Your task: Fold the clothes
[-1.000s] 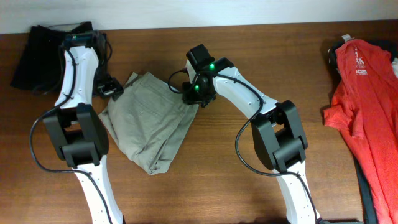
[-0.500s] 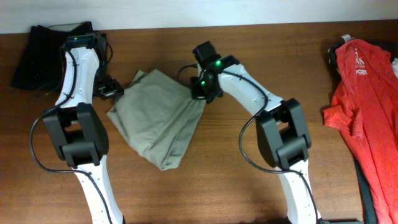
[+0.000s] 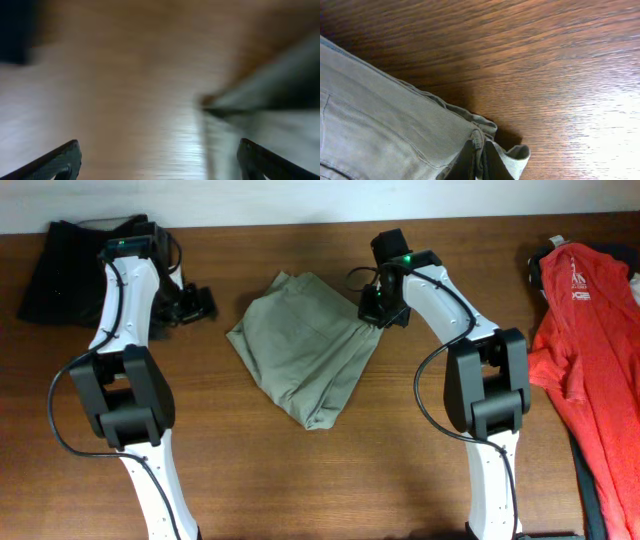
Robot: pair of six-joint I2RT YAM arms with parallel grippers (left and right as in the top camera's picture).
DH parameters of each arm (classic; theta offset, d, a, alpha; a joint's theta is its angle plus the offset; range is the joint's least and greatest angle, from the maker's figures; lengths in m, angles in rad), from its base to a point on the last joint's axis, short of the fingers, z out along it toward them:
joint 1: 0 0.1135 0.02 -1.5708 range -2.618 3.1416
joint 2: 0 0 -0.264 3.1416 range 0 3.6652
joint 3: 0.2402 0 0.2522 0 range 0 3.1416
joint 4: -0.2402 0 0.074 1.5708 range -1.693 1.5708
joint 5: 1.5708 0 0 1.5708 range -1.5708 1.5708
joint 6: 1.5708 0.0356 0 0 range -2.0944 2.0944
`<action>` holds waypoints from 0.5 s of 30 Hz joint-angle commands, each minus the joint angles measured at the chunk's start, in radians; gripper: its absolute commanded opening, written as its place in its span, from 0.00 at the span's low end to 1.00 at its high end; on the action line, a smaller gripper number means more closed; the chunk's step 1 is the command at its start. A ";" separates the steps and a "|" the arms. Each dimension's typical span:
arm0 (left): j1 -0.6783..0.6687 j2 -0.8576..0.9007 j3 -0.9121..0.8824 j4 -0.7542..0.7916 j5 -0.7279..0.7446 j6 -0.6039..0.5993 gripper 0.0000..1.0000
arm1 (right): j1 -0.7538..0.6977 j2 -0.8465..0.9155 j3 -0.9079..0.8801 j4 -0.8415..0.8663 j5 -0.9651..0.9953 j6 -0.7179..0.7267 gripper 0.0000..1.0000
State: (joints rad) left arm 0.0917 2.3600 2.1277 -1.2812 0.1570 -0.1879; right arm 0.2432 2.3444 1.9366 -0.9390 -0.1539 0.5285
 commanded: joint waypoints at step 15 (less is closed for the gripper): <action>-0.124 0.039 -0.085 0.275 0.238 0.180 0.76 | -0.008 0.021 -0.008 0.013 0.035 0.000 0.04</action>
State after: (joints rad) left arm -0.0387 2.3627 2.0514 -1.0149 0.3656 -0.0689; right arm 0.2363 2.3447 1.9331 -0.9306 -0.1535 0.5343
